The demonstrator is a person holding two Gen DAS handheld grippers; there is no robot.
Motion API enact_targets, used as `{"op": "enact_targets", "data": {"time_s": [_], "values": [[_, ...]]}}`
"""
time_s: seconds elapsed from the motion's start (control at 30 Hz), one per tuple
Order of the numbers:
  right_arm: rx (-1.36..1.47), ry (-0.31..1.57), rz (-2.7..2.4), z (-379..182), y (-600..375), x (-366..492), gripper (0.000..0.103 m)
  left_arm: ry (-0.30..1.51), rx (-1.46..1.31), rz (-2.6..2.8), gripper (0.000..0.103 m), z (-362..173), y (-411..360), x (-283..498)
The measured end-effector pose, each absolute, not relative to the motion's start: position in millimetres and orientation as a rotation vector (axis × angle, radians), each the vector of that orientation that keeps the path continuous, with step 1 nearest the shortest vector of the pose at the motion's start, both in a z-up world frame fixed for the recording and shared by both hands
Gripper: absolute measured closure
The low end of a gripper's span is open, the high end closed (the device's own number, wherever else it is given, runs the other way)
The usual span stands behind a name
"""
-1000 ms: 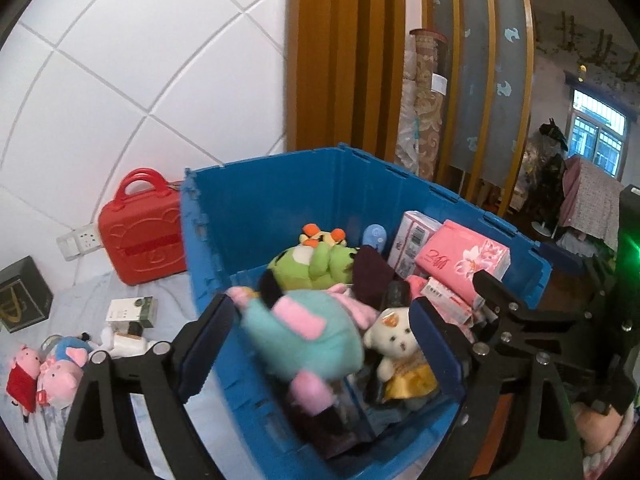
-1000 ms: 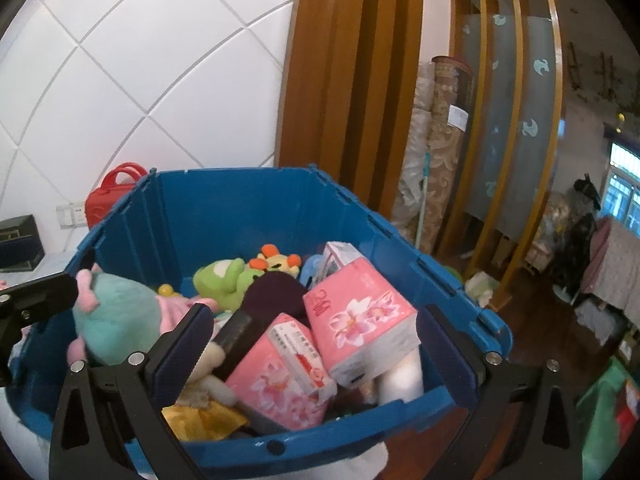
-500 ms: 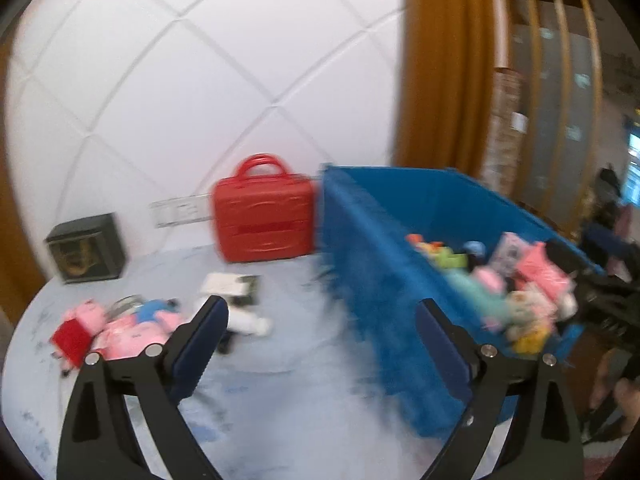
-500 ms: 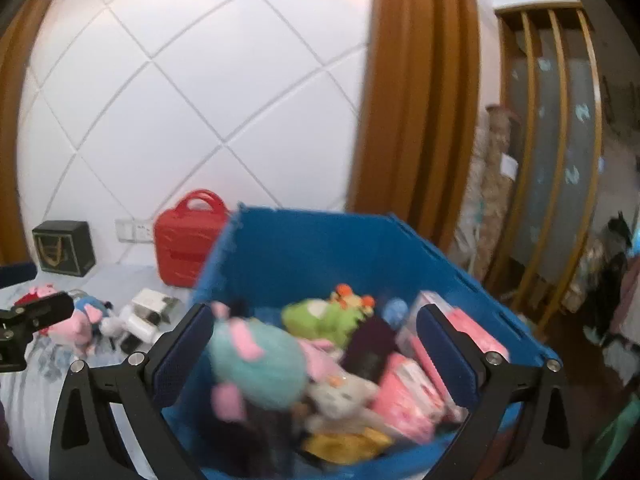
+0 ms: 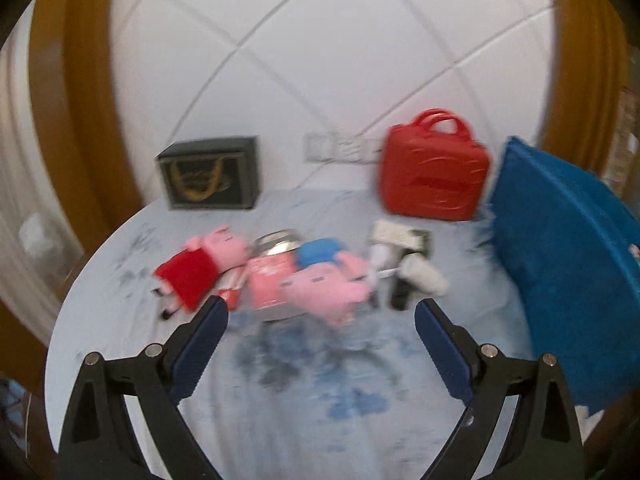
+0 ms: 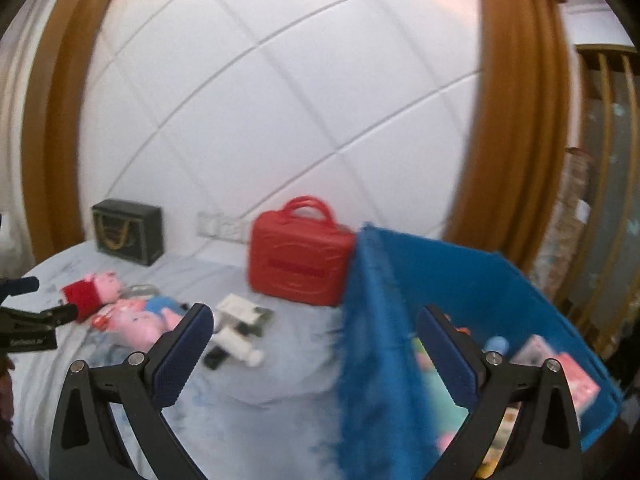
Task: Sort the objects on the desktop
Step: 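Withdraw both tools from the crate back over the bed, then lower the left gripper onto the red-white box while the right approaches the white bottle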
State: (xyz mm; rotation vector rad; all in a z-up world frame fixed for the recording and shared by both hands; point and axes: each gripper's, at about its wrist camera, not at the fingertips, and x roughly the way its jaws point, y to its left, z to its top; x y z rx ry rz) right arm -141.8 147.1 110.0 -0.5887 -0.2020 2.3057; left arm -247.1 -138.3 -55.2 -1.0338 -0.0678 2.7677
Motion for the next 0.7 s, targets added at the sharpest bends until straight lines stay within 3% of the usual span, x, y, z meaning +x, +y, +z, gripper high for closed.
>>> {"op": "enact_targets", "data": {"time_s": [0.43,0.7], "values": [[-0.947,-0.046,2.285,15.4,204.4,-251.6,0.0,-0.139,-1.461,2.783,0.007,-163.1,-253.7,-329.0],[-1.174,0.077,2.168,-56.4,271.4,-301.1,0.0,-0.155,-1.67,2.667,0.007,-233.3,-252.6,-394.9]]}}
